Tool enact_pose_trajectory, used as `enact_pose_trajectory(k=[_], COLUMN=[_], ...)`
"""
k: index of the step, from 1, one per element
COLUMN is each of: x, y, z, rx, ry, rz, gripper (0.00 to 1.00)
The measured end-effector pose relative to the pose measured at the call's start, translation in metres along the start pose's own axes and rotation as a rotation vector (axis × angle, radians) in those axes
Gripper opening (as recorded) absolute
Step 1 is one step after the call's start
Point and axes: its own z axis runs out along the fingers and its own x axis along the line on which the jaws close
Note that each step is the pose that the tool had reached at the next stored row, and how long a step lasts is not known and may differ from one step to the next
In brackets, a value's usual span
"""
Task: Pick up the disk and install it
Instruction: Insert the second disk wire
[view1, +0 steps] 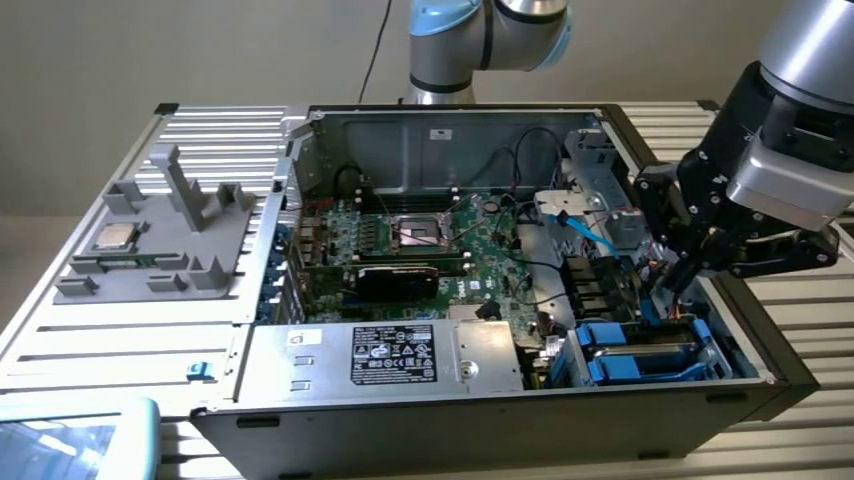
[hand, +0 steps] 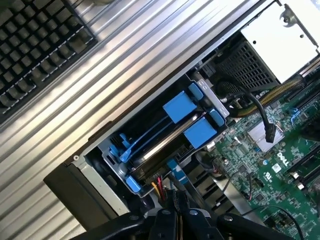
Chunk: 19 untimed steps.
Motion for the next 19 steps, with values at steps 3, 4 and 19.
enact_pose_trajectory(k=[3,4,19], x=[0.0000,0.0000,0.0000], y=[0.0001,0.0001,0.0001], z=[0.0001,0.0000,0.0001], rx=[0.0006,0.0006,0.0020], ry=[-0.0010,-0.0014,-0.0072], rz=[-0.054,-0.072,-0.345], gripper=[0.11,0.11,0.11])
